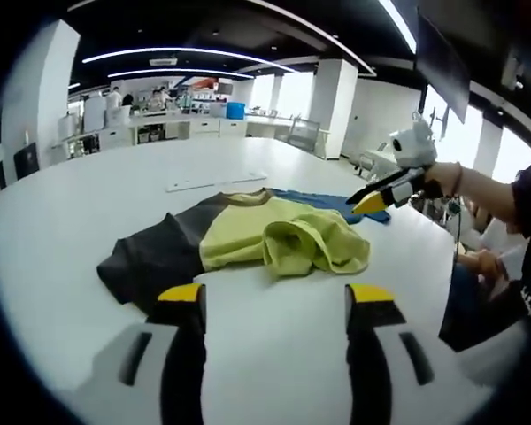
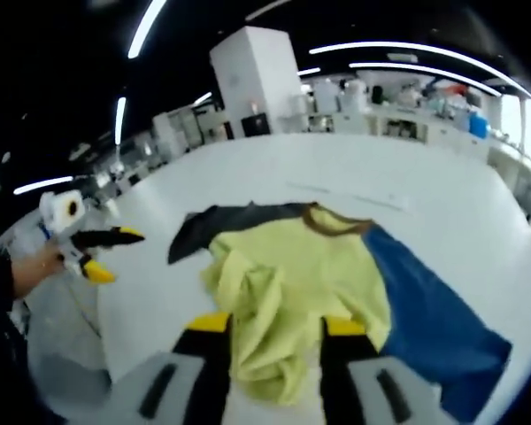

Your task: Fold the garment on the visible template until the final outline fits inside the template.

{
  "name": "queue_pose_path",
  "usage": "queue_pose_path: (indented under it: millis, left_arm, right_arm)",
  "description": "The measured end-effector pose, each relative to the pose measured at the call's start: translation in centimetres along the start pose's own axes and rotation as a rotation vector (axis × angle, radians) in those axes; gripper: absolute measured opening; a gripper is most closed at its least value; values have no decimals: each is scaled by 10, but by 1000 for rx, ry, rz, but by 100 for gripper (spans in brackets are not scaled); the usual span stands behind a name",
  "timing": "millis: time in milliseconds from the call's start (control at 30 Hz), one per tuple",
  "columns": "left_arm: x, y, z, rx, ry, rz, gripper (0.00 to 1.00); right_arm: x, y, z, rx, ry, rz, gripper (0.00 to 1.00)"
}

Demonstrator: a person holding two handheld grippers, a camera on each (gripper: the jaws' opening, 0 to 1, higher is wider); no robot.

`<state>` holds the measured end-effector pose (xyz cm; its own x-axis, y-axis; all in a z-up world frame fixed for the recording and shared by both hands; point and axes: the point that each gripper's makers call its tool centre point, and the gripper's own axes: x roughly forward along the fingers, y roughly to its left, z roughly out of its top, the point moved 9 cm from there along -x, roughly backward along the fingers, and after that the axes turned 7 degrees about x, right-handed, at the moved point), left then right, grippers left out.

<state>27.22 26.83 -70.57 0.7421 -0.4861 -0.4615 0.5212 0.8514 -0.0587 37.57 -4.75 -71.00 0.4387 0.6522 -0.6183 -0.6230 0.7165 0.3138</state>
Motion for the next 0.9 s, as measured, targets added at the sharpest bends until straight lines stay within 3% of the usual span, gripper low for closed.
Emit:
queue_pose_path:
  millis: [400, 600, 900]
  left_arm:
    - [35, 3, -3, -37, 34, -20, 49]
    - [52, 6, -7, -29, 71, -7, 38]
    - [76, 6, -11, -75, 87, -30, 30]
  right_arm:
    - [-17, -14, -28, 61, 16, -60, 28]
    - [-16, -23, -42, 76, 45, -73, 23]
    - [-9, -22, -61, 89, 75, -63, 18]
